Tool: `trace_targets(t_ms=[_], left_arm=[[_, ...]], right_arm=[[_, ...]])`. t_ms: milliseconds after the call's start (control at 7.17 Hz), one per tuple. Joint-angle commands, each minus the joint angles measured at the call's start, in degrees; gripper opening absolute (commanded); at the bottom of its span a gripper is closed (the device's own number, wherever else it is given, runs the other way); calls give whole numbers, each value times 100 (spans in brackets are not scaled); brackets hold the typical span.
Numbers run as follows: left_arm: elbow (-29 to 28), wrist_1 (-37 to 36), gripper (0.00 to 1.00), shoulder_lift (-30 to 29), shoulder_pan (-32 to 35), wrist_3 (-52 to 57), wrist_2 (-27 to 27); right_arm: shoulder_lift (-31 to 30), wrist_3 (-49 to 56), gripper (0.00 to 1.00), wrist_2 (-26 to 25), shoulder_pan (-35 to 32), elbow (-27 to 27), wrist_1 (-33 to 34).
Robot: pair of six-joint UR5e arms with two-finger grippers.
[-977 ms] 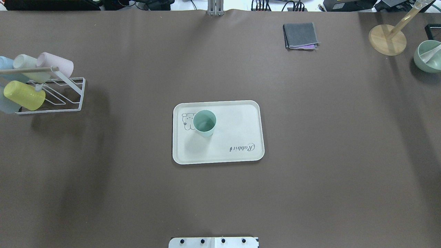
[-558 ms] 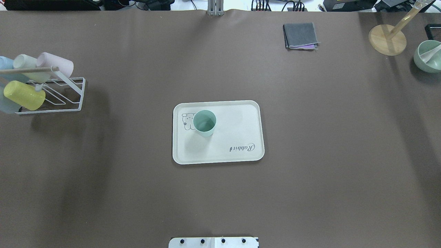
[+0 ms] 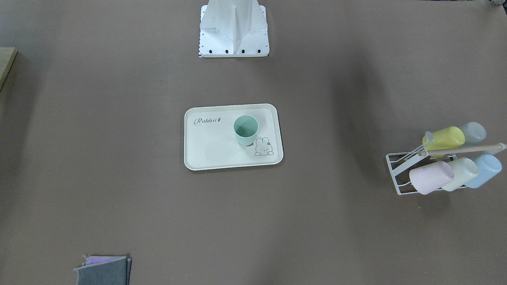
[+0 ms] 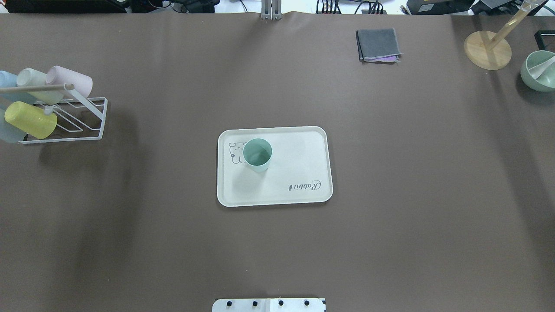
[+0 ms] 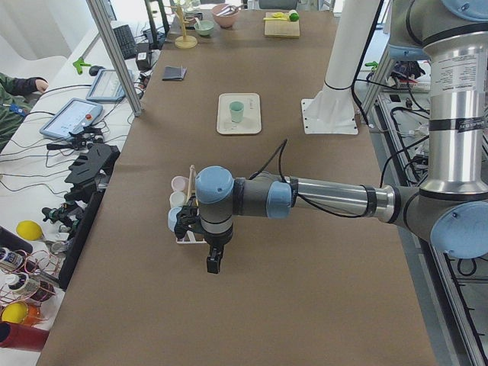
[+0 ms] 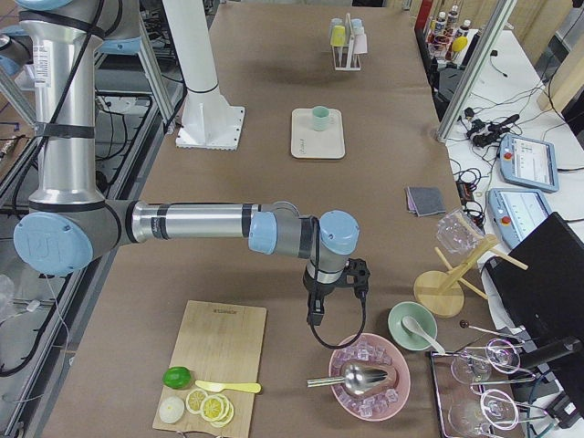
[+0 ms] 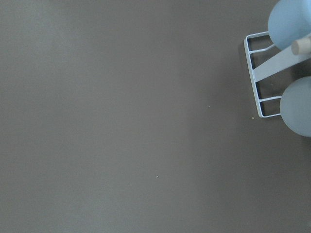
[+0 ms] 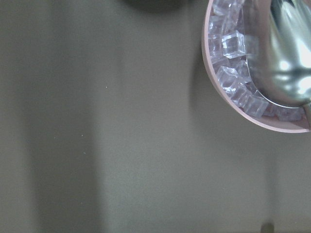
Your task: Pick up and place green cup on tray
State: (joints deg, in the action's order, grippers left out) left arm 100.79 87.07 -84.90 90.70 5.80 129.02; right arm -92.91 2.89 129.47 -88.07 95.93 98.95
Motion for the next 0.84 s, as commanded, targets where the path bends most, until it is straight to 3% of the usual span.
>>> trace_targets(t_ms=[0, 698], left_arm=[[2, 3, 98, 0, 0, 0, 0], [11, 12, 98, 0, 0, 0, 0]], right_arm=[[1, -7, 100, 17, 0, 13, -7], [-42, -7, 100, 26, 0, -4, 2]])
